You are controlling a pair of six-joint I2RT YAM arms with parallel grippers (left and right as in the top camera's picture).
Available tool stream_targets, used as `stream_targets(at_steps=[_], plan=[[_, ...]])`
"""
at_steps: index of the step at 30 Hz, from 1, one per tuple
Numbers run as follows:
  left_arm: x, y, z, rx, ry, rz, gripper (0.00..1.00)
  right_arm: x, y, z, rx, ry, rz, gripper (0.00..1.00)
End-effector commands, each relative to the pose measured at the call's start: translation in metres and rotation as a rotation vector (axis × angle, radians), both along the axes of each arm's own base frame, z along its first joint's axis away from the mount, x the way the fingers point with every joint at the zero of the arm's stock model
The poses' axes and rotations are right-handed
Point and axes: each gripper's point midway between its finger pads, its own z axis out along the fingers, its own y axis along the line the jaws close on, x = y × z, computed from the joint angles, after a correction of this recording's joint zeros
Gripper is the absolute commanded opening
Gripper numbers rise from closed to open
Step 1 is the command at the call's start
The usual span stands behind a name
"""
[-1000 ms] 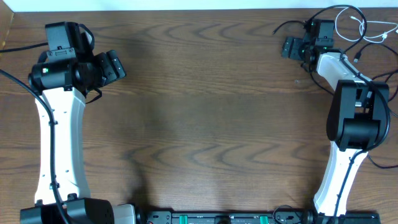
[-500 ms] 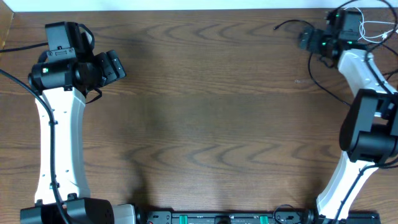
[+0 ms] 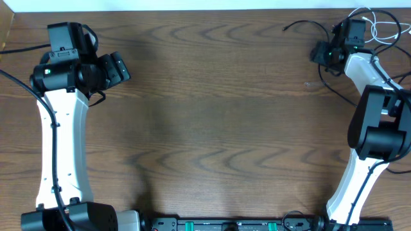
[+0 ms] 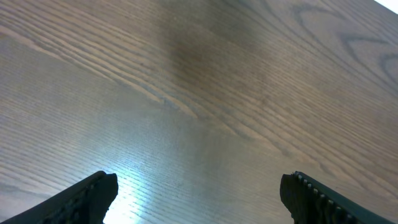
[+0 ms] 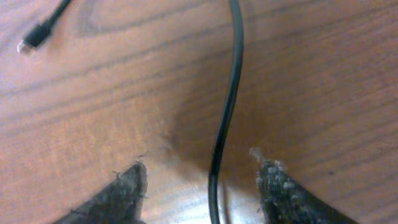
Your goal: Untangle cables
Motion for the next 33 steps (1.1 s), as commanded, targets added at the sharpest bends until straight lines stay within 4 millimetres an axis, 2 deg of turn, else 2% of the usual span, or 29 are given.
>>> stream_targets(at_steps=[1,2,6,8,9,10,12,14,15,16,17,19,22,24,25,26,28,29,30,32,33], plan=[[0.000,0.002,-0.001,0.010,0.012,-0.003,0.89,0.000,0.010,-0.029,0.001,0.038,0.013,0.46],[-0.001,0.001,-0.002,0.009,0.015,-0.003,0.89,0.001,0.011,-0.031,0.002,0.038,0.015,0.41],[-0.002,0.001,-0.002,0.009,0.018,-0.003,0.89,0.006,0.011,-0.026,0.005,0.011,0.018,0.07],[-0.002,0.001,-0.002,0.009,0.018,-0.003,0.89,0.007,0.009,-0.018,0.012,-0.004,0.018,0.01],[-0.002,0.001,-0.002,0.009,0.018,-0.003,0.89,0.007,0.004,0.002,0.035,-0.031,0.018,0.01],[-0.002,0.001,-0.002,0.009,0.018,-0.003,0.89,0.007,0.002,0.008,0.040,-0.039,0.018,0.01],[-0.002,0.001,-0.002,0.009,0.018,-0.003,0.89,0.002,-0.014,0.044,0.045,-0.076,-0.007,0.01],[-0.002,0.001,-0.002,0.009,0.019,-0.003,0.89,-0.011,-0.037,0.085,0.035,-0.109,-0.051,0.01],[-0.002,0.001,-0.002,0.008,0.019,-0.003,0.89,-0.015,-0.043,0.095,0.028,-0.118,-0.057,0.01],[-0.002,0.001,-0.002,0.008,0.019,-0.003,0.89,-0.027,-0.061,0.122,0.009,-0.143,-0.080,0.01],[-0.002,0.001,-0.002,0.008,0.019,-0.003,0.89,-0.036,-0.074,0.141,-0.008,-0.164,-0.096,0.01],[-0.002,0.001,-0.002,0.008,0.019,-0.003,0.89,-0.066,-0.113,0.185,-0.061,-0.210,-0.158,0.01],[-0.002,0.001,-0.002,0.008,0.019,-0.003,0.89,-0.105,-0.161,0.218,-0.113,-0.230,-0.288,0.01],[-0.002,0.001,-0.002,0.008,0.019,-0.003,0.89,-0.136,-0.196,0.229,-0.152,-0.215,-0.394,0.01],[-0.002,0.001,-0.002,0.008,0.018,-0.003,0.89,-0.160,-0.225,0.228,-0.179,-0.186,-0.481,0.01],[-0.002,0.001,-0.002,0.008,0.019,-0.003,0.89,-0.181,-0.249,0.220,-0.188,-0.146,-0.553,0.01],[-0.001,0.001,-0.002,0.005,0.018,-0.005,0.89,-0.197,-0.272,0.205,-0.183,-0.104,-0.611,0.01],[-0.001,0.001,-0.002,0.005,0.018,-0.005,0.89,-0.203,-0.283,0.193,-0.175,-0.083,-0.636,0.03],[-0.002,0.001,-0.002,0.005,0.018,-0.005,0.89,-0.205,-0.289,0.186,-0.170,-0.073,-0.647,0.15],[-0.002,-0.001,-0.002,-0.001,0.020,-0.009,0.89,-0.206,-0.303,0.166,-0.153,-0.050,-0.666,0.99],[-0.002,-0.001,-0.002,-0.001,0.020,-0.009,0.89,-0.204,-0.303,0.161,-0.131,-0.050,-0.660,0.99]])
